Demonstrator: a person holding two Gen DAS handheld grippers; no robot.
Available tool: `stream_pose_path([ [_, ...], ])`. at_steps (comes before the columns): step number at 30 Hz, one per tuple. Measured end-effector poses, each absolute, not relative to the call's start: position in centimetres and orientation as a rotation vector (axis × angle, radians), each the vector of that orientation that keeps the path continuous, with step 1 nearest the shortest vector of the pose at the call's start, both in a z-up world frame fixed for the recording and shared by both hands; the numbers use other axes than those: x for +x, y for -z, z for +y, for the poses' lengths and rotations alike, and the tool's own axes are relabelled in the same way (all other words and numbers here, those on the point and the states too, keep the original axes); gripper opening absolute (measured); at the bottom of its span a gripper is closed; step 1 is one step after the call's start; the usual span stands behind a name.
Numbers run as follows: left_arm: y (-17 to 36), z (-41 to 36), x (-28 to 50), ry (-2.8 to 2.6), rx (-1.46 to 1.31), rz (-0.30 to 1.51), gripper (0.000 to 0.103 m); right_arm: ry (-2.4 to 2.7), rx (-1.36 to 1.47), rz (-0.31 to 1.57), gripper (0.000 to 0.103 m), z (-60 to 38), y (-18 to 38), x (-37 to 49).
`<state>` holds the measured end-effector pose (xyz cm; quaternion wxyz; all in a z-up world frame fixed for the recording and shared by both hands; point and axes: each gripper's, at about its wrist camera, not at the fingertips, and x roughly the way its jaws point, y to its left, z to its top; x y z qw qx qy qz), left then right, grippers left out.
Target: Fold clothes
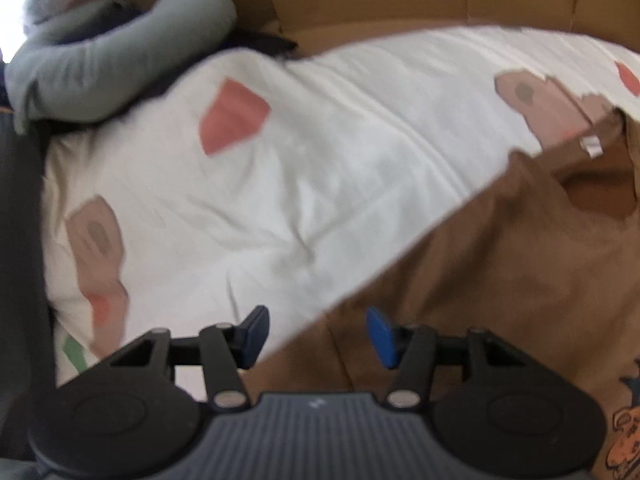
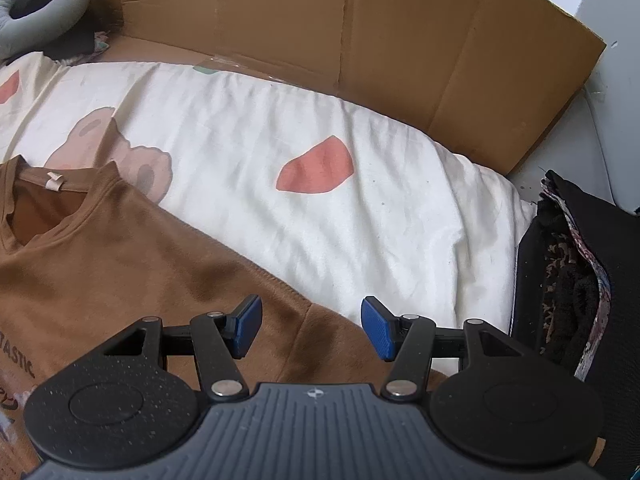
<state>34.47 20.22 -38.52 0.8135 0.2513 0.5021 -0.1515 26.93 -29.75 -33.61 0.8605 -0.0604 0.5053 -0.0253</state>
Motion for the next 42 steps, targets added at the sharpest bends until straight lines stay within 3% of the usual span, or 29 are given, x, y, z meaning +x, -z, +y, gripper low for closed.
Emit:
stream_pose_path([
  [1,38.4,20.0,34.7,0.317,0.540,1.068,0.042,0.054,-0.126,1.061,0.062,-29.8,33.7,27.0],
  [2,38.5,19.8,34.9,0.314,0.541,1.071,0.022,0.055,-0.126,1.062,0.062,-29.8,33.8,27.1],
  [4,38.7,19.5,35.1,0.317,0.539,1.084,0.004,0.055,-0.125,1.064,0.062,-29.8,33.9,27.1],
  [11,39.5,19.9,34.8,0.341,0.391,1.113,0.012,0.059,-0.128,1.071,0.062,-29.9,34.3,27.5],
  [19,41.5,20.1,33.0,0.338,0.331,1.155,0.010,0.057,-0.132,1.078,0.062,-29.8,34.6,27.6],
  [21,41.0,20.4,32.6,0.343,0.299,1.150,0.015,0.055,-0.131,1.081,0.062,-29.9,34.6,27.5],
  [25,39.4,20.3,31.9,0.374,0.273,1.101,0.049,0.060,-0.125,1.086,0.062,-30.0,34.8,27.4],
  [27,39.5,20.0,31.8,0.391,0.273,1.099,0.057,0.058,-0.125,1.088,0.062,-29.9,34.8,27.4],
  [30,40.7,19.3,32.1,0.394,0.311,1.136,0.041,0.055,-0.124,1.086,0.062,-29.8,34.8,27.3],
  [31,41.0,19.2,32.1,0.392,0.320,1.148,0.023,0.055,-0.124,1.083,0.062,-29.8,34.7,27.3],
  [32,41.3,19.2,32.2,0.393,0.323,1.158,0.012,0.055,-0.124,1.080,0.062,-29.8,34.6,27.2],
  [33,41.4,19.1,32.2,0.394,0.321,1.161,0.012,0.059,-0.118,1.080,0.062,-29.9,34.5,27.2],
  [34,41.3,19.0,32.1,0.390,0.324,1.155,0.004,0.063,-0.112,1.079,0.062,-30.0,34.5,27.2],
  [42,39.7,18.6,31.3,0.406,0.343,1.127,0.000,0.077,-0.084,1.082,0.062,-30.5,34.7,27.1],
])
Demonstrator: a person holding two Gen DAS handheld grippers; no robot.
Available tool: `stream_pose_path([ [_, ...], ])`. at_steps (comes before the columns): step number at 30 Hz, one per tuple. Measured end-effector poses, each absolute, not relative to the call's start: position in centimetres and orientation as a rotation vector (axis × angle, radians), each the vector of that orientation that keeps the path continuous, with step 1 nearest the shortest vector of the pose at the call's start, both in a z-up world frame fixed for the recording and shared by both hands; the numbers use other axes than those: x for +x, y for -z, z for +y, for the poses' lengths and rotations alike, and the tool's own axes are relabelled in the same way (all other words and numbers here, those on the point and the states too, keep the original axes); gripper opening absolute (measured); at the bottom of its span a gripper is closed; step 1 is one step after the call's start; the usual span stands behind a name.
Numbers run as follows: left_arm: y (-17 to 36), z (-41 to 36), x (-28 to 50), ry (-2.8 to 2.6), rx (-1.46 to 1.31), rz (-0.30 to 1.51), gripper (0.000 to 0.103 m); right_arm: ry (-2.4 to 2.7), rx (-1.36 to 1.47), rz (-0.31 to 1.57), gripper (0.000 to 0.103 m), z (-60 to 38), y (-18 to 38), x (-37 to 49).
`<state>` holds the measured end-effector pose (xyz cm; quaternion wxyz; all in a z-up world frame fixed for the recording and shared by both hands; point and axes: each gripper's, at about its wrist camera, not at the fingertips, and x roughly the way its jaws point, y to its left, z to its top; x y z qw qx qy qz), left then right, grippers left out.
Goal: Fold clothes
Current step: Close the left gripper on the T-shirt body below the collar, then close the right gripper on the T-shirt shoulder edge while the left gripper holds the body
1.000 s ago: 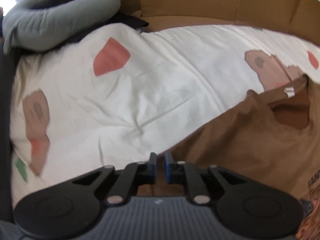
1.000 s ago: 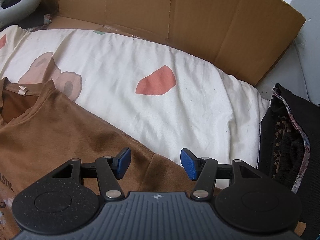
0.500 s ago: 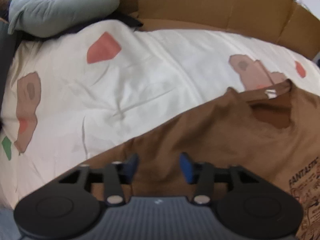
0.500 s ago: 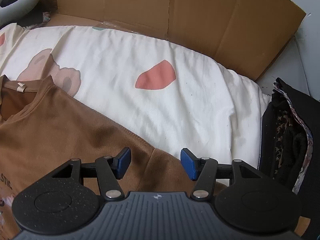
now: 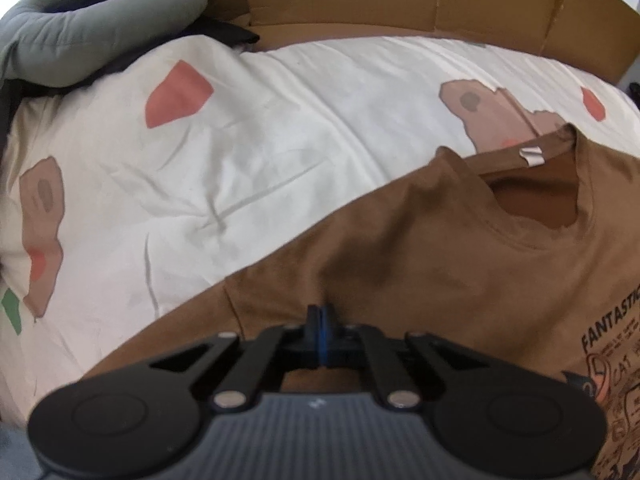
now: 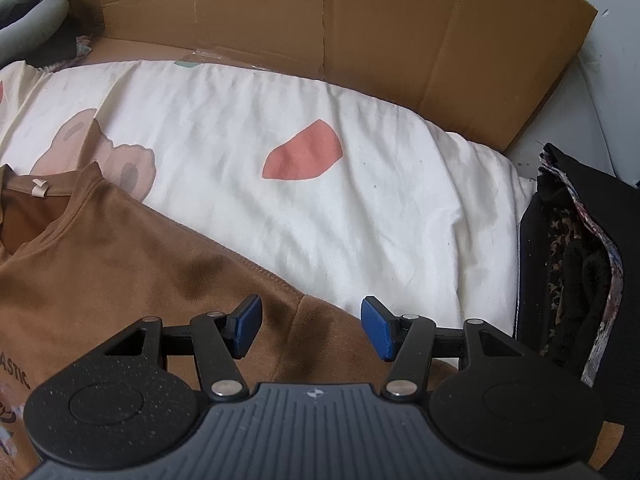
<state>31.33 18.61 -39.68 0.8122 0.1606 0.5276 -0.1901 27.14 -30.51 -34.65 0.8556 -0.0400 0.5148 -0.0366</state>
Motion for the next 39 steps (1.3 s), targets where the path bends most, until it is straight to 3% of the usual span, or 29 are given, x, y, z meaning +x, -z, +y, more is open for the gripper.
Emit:
stream_pose_path([
  [15,42.0,18.7,30.4,0.407,0.265,1.212,0.002,0.063,-0.088,1.092,0.062,-30.3,34.8,26.9],
  [18,41.4,18.7,30.3,0.412,0.284,1.200,0.006,0.062,-0.084,1.092,0.062,-30.3,34.8,26.9],
  [20,40.7,18.6,30.1,0.416,0.305,1.182,0.014,0.059,-0.087,1.089,0.062,-30.3,34.7,26.9],
  [23,39.3,18.8,30.0,0.422,0.314,1.162,0.015,0.057,-0.090,1.087,0.062,-30.4,34.6,27.0],
  [31,36.8,18.3,32.2,0.428,0.463,1.130,0.015,0.042,-0.105,1.079,0.062,-30.2,34.5,27.1],
  [39,37.9,18.0,35.7,0.441,0.662,1.145,0.015,0.044,-0.114,1.083,0.062,-30.2,34.7,27.3],
])
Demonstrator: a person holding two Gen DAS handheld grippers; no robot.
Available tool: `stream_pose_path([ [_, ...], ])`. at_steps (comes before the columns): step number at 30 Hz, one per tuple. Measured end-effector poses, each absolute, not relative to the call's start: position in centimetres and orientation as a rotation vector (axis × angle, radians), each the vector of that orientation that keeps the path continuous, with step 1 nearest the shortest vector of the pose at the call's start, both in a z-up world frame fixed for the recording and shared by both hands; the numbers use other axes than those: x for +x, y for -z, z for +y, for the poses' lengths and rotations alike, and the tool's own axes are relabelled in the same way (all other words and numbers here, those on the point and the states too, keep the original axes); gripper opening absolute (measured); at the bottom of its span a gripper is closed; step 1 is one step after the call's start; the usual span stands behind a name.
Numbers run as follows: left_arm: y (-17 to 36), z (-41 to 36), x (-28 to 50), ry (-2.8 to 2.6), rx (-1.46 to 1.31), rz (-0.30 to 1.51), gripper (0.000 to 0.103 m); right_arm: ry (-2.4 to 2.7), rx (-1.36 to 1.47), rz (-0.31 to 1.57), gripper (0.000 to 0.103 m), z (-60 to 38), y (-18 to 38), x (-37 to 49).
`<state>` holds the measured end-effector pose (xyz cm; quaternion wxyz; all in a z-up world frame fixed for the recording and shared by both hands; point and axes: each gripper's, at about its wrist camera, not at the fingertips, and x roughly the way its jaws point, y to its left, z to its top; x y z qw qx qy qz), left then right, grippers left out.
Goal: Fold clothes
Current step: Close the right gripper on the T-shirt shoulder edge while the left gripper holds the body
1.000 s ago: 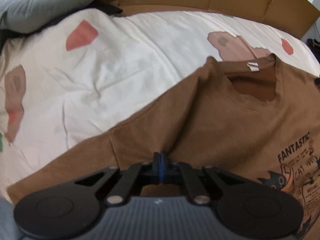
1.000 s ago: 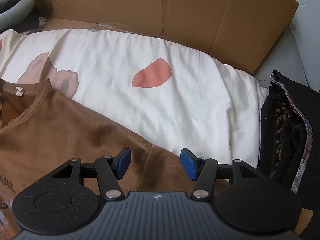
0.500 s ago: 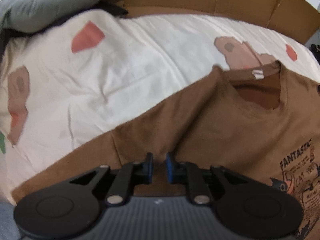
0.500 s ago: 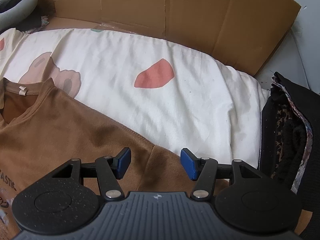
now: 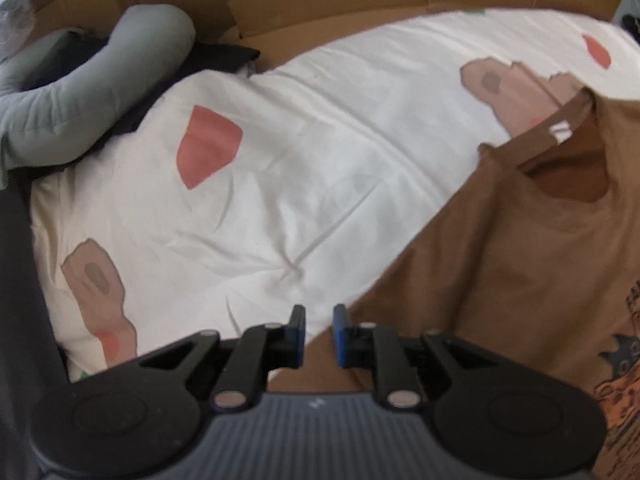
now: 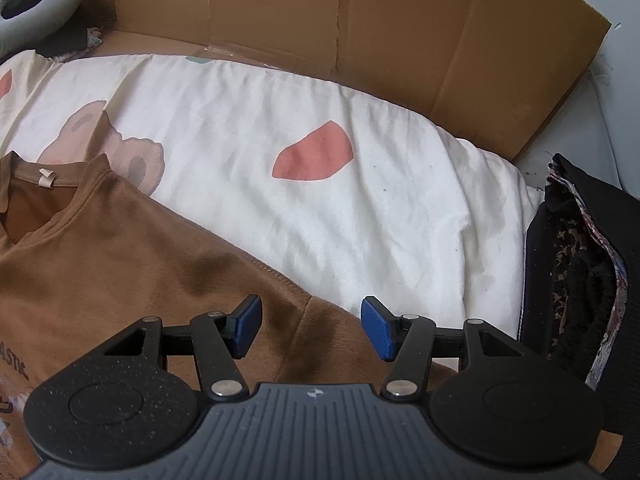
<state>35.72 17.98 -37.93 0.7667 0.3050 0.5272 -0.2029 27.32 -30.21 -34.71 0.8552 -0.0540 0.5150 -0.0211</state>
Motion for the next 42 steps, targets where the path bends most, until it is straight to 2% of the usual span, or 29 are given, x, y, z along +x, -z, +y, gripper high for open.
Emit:
stream_pose_path([
  [13,41.8,17.0,35.4,0.516,0.817,1.216,0.018,0.045,-0.121,1.095,0.062,-30.4,35.2,27.5],
  [20,42.3,16.5,35.2,0.535,0.859,1.197,0.028,0.031,-0.148,1.094,0.062,-30.2,35.2,27.6],
  [23,42.6,16.1,35.3,0.549,0.877,1.201,0.028,0.014,-0.184,1.088,0.062,-30.1,35.1,27.7],
  [30,42.9,16.6,35.2,0.546,0.842,1.218,0.019,-0.056,-0.304,1.071,0.062,-30.4,34.4,27.7],
  [33,42.9,16.7,34.7,0.539,0.844,1.207,0.011,-0.071,-0.327,1.071,0.060,-30.7,34.3,27.9],
  [35,42.8,16.7,34.3,0.526,0.862,1.188,0.006,-0.101,-0.341,1.070,0.055,-30.6,34.3,28.2],
  [38,42.5,17.4,34.2,0.490,0.809,1.183,0.005,-0.146,-0.372,1.082,0.045,-30.0,34.8,28.7],
  [42,42.2,18.0,33.6,0.474,0.790,1.176,0.005,-0.198,-0.358,1.129,0.042,-29.5,35.9,29.5],
])
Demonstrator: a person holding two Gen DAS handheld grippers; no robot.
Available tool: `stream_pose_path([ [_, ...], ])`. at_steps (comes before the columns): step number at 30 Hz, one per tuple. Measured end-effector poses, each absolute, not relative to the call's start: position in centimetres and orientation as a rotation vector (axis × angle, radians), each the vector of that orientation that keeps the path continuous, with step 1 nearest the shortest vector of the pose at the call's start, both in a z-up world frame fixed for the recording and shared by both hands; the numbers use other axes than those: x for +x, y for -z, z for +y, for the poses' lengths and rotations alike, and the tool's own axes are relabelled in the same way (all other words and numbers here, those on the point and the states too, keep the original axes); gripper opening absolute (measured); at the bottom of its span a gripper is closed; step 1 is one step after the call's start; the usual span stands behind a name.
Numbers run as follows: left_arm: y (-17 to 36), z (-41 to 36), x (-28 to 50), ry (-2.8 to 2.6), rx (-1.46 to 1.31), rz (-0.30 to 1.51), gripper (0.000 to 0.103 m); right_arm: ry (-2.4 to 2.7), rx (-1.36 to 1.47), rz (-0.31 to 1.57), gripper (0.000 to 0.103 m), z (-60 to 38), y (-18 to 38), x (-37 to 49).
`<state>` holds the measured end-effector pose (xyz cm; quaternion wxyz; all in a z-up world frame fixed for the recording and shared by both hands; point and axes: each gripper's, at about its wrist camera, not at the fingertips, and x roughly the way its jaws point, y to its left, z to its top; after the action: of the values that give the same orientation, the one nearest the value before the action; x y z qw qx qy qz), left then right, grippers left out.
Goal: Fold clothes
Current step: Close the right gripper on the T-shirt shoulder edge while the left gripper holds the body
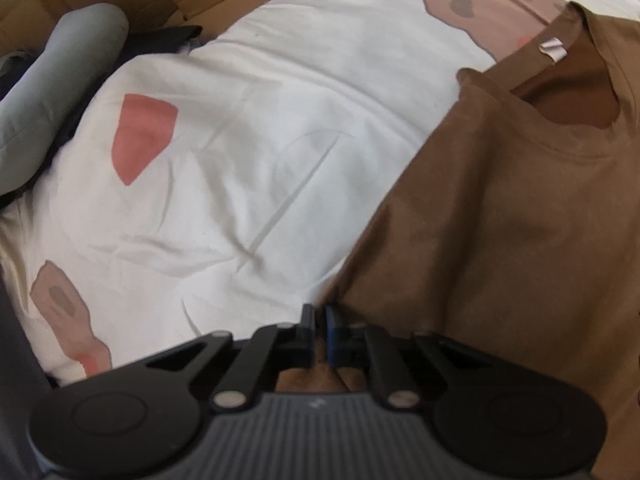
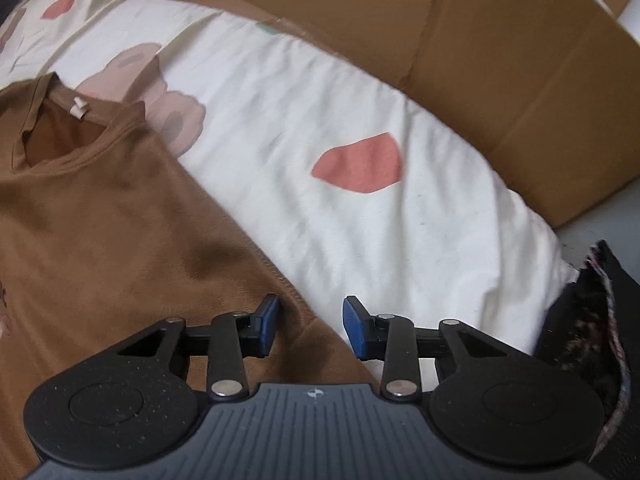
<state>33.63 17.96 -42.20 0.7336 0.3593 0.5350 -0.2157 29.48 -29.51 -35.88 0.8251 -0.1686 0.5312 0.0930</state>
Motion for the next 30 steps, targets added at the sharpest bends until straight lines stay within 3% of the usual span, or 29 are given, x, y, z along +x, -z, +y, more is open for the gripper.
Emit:
stream_pose_path([
  [3,42.0,18.4,33.4,0.451,0.780,1.159,0.004,-0.219,-0.376,1.159,0.040,-29.2,36.6,29.8],
  [5,41.7,18.6,33.1,0.422,0.791,1.122,0.004,-0.220,-0.388,1.172,0.018,-29.0,36.9,29.9],
  [6,41.6,18.8,33.0,0.406,0.792,1.105,0.004,-0.209,-0.405,1.166,0.015,-28.8,36.9,29.8],
  [7,41.5,19.0,33.0,0.392,0.788,1.094,0.004,-0.205,-0.431,1.151,0.005,-28.5,36.7,29.6],
  [18,39.3,19.0,33.9,0.301,0.766,1.003,0.004,-0.089,-0.555,0.965,0.003,-26.8,32.4,29.6],
  [30,35.8,20.0,36.3,0.169,0.683,0.941,0.004,-0.022,-0.577,0.890,0.003,-24.1,30.2,35.6],
])
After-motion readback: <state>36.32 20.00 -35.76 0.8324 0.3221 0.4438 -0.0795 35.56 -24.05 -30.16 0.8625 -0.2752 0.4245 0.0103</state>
